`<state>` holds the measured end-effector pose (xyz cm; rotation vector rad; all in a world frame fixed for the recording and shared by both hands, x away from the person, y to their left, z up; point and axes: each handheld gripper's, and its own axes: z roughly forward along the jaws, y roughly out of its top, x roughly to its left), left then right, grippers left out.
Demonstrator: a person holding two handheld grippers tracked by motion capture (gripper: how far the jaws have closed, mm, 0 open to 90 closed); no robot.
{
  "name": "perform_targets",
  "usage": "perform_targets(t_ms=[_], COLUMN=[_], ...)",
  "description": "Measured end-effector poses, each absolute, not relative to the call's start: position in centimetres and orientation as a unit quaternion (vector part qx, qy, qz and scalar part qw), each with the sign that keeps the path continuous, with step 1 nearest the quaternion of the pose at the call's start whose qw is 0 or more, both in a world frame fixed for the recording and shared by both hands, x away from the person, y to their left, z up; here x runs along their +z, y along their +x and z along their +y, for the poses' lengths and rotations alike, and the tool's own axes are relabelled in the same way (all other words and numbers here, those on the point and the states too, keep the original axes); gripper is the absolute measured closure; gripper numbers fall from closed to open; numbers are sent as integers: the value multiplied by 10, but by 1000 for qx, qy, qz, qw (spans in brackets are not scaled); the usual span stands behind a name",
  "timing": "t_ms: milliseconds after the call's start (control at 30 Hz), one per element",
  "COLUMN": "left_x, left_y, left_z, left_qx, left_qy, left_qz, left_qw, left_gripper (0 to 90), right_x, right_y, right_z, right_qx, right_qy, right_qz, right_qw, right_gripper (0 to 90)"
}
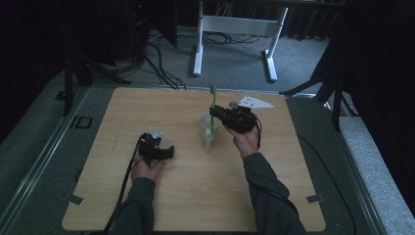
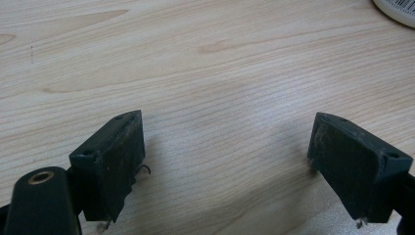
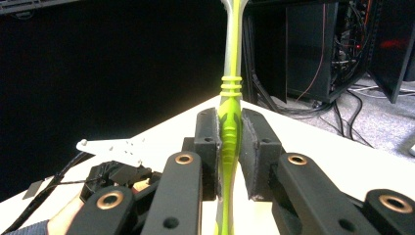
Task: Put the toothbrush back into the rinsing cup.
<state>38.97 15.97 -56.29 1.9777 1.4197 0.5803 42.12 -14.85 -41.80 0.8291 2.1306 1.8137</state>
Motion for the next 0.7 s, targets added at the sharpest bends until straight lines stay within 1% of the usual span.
perform_targets(t_ms=[700], left_x=[-563], left_y=[390], left_z=[160], left_qx=[220], left_qy=[750], left_qz=[539], left_qw=[314], left_gripper=[144], right_x=[-430], right_y=[425], right_z=[-145], right_qx=[611], right_qy=[293], right_qz=[727], right_qw=[111], right_gripper=[785])
